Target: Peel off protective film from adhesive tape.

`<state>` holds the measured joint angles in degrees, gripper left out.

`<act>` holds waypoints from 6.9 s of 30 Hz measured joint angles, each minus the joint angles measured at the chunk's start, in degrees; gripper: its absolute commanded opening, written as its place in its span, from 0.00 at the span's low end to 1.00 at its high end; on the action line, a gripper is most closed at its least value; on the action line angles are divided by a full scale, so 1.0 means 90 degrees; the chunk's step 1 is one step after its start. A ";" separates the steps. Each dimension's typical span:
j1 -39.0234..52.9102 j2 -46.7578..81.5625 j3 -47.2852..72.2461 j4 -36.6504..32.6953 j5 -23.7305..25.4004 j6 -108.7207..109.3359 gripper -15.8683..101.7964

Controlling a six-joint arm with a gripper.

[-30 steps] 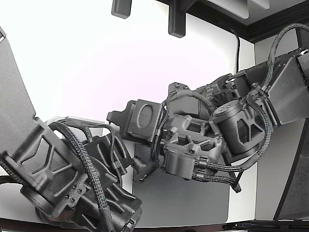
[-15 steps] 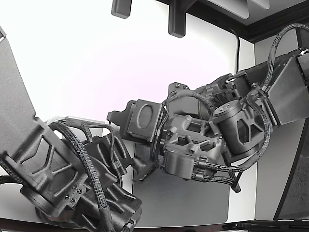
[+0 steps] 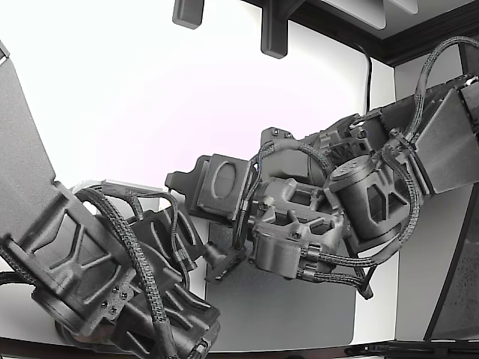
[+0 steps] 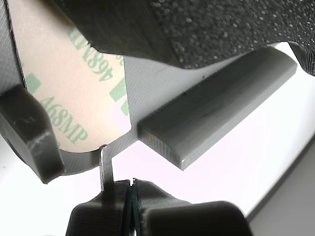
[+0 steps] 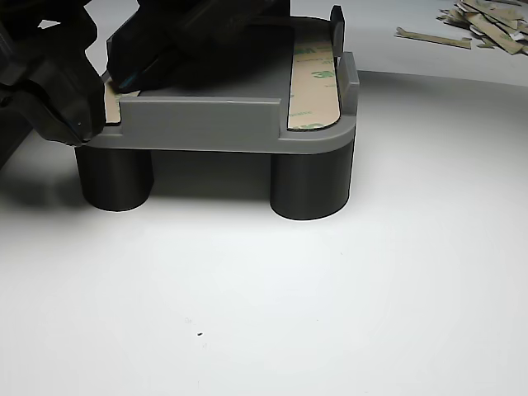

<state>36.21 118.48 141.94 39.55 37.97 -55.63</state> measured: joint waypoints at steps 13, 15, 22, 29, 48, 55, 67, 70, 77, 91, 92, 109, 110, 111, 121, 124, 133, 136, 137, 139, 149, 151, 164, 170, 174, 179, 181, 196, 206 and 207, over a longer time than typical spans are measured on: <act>0.0010 0.0000 0.0000 0.0029 0.0020 -0.0020 0.04; 0.0010 0.0000 0.0000 0.0039 0.0020 -0.0020 0.04; 0.0010 -0.0039 -0.0010 0.0039 0.0020 -0.0029 0.04; 0.0010 -0.0039 -0.0020 0.0039 0.0020 -0.0020 0.04; 0.0059 -0.0059 -0.0039 0.0029 0.0059 0.0049 0.04; 0.0078 -0.0059 -0.0049 0.0029 0.0068 0.0078 0.04; 0.0127 -0.0059 -0.0049 0.0029 0.0088 0.0176 0.04; 0.0146 -0.0029 -0.0049 0.0000 0.0088 0.0186 0.04; 0.0176 0.0068 -0.0020 -0.0098 0.0049 0.0205 0.04; 0.0176 0.0068 -0.0020 -0.0049 0.0049 0.0264 0.04; 0.0176 0.0068 -0.0020 -0.0029 0.0049 0.0264 0.04; 0.0186 0.0068 -0.0020 0.0117 -0.0020 0.0332 0.04; 0.0186 0.0068 -0.0020 0.0127 -0.0020 0.0332 0.04; 0.0186 0.0068 -0.0020 0.0127 -0.0020 0.0332 0.04; 0.0225 0.0049 -0.0029 0.0195 -0.0020 0.0371 0.04; 0.0244 0.0020 -0.0068 0.0234 -0.0010 0.0381 0.04; 0.0293 -0.0010 -0.0166 0.0371 0.0010 0.0400 0.04; 0.0313 -0.0049 -0.0225 0.0410 0.0039 0.0400 0.04; 0.0313 -0.0059 -0.0244 0.0410 0.0049 0.0400 0.04; 0.0322 -0.0068 -0.0254 0.0420 0.0068 0.0400 0.04; 0.0391 -0.0088 -0.0312 0.0459 0.0127 0.0381 0.04; 0.0400 -0.0098 -0.0312 0.0459 0.0137 0.0400 0.04; 0.0449 -0.0225 -0.0391 0.0449 0.0166 0.0488 0.04; 0.0469 -0.0293 -0.0410 0.0449 0.0186 0.0547 0.04; 0.0498 -0.0381 -0.0420 0.0439 0.0195 0.0576 0.04; 0.0547 -0.0430 -0.0449 0.0439 0.0225 0.0596 0.04; 0.0557 -0.0479 -0.0498 0.0449 0.0225 0.0596 0.04; 0.0586 -0.0586 -0.0615 0.0674 0.0234 0.0703 0.04; 0.0625 -0.0586 -0.0615 0.0781 0.0215 0.0820 0.04; 0.0625 -0.0586 -0.0625 0.0791 0.0215 0.0820 0.04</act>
<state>41.84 113.20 136.32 46.67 39.90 -48.25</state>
